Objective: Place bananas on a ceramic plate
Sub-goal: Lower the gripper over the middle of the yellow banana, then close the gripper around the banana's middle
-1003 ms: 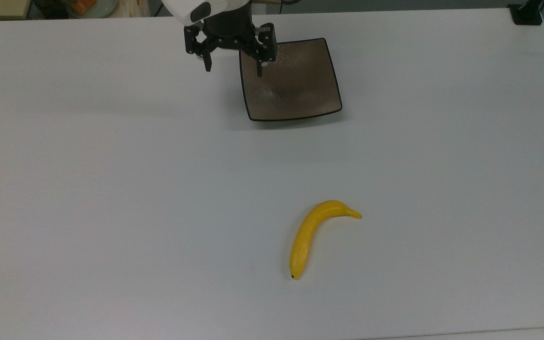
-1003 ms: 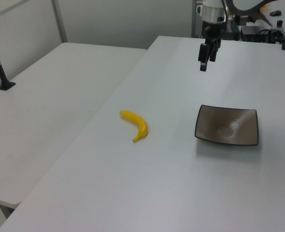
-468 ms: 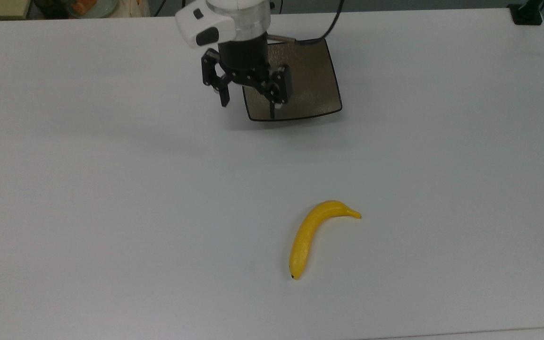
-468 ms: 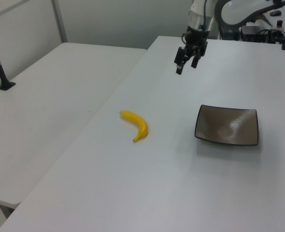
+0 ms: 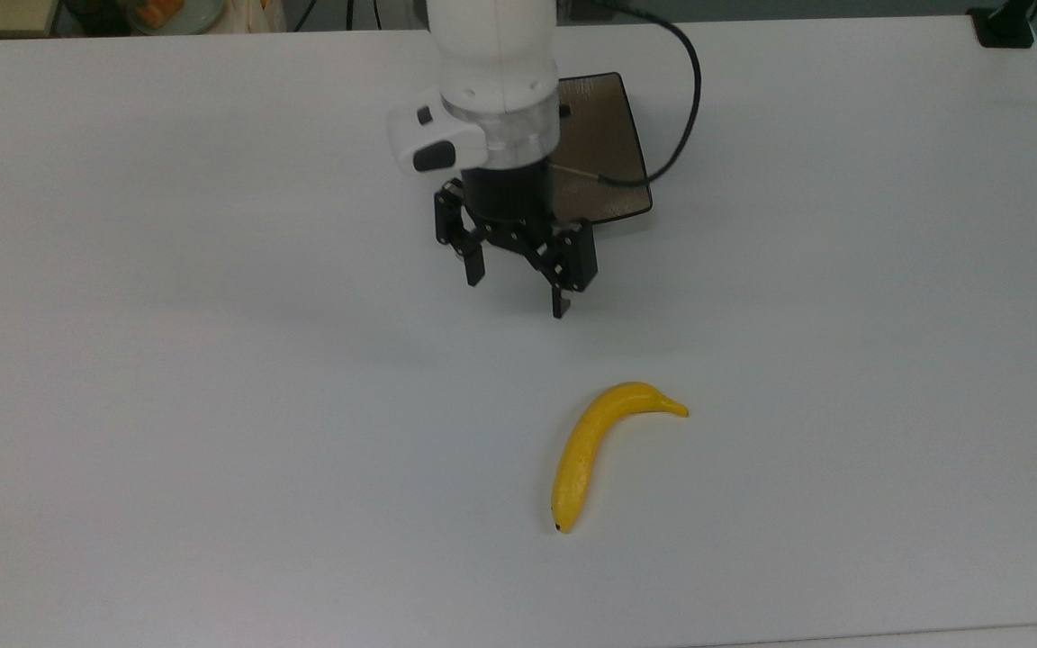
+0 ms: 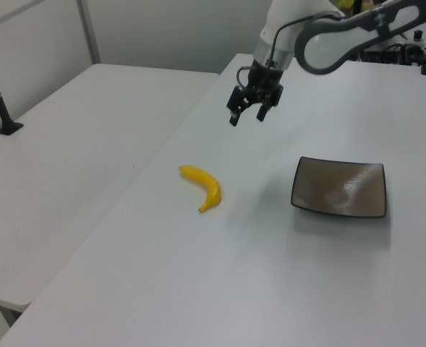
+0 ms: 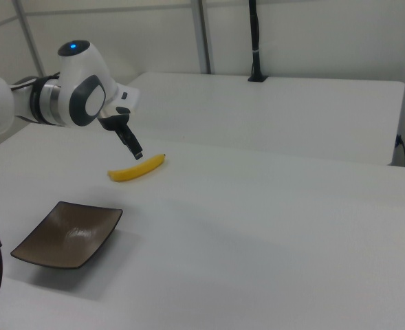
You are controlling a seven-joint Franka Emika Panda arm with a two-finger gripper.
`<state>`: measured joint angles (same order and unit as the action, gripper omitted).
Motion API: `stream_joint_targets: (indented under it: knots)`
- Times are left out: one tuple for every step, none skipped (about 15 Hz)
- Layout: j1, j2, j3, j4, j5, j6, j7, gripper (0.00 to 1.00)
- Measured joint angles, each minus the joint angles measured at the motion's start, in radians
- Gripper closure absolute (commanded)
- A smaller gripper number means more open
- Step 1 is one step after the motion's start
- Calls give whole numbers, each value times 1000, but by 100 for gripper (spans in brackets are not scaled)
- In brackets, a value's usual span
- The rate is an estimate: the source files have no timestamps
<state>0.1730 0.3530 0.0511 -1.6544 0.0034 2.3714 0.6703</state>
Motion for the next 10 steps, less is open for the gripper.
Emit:
stream_joint_targets:
  knots:
    - [6, 26, 0, 19, -9, 2, 26, 0]
    - [15, 67, 0, 53, -31, 3, 68, 0]
    - [27, 112, 1, 88, -55, 3, 110, 0]
    - [44, 157, 1, 123, -75, 3, 149, 0]
    - [56, 189, 1, 147, -86, 11, 176, 0]
    - [69, 222, 1, 167, -101, 31, 208, 0]
    - [80, 253, 1, 182, -119, 64, 239, 0]
    - [88, 279, 1, 190, -135, 100, 267, 0]
    - [95, 314, 1, 198, -152, 157, 311, 0]
    - [96, 340, 1, 206, -161, 190, 333, 0]
